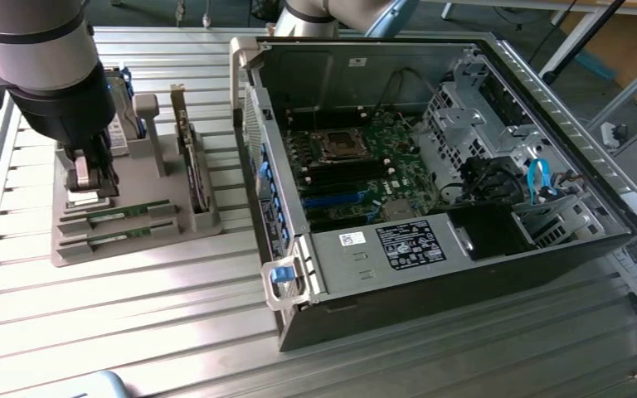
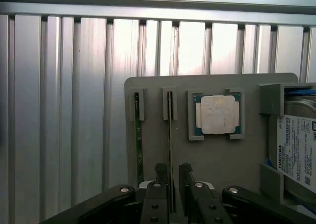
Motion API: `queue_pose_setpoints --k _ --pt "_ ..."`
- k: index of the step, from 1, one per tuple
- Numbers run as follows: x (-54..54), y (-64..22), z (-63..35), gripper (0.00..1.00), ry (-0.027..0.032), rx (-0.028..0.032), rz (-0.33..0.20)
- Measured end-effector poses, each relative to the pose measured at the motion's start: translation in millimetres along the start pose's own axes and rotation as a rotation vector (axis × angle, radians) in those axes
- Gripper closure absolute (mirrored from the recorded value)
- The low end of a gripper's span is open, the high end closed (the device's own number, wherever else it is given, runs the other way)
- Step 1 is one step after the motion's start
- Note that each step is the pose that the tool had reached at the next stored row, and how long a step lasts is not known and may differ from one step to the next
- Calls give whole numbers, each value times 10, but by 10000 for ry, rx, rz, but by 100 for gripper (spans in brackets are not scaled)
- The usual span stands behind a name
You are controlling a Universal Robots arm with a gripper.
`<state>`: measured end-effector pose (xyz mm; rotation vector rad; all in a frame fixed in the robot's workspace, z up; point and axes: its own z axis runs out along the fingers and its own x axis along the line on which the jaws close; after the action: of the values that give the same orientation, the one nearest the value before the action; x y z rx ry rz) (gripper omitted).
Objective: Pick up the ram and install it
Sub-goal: 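Pick up the ram and move it above insertion slot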
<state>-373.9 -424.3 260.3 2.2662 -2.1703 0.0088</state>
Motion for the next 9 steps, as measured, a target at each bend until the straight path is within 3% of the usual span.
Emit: queue_pose_setpoints --k 9 --pt "0 0 61 76 0 -1 0"
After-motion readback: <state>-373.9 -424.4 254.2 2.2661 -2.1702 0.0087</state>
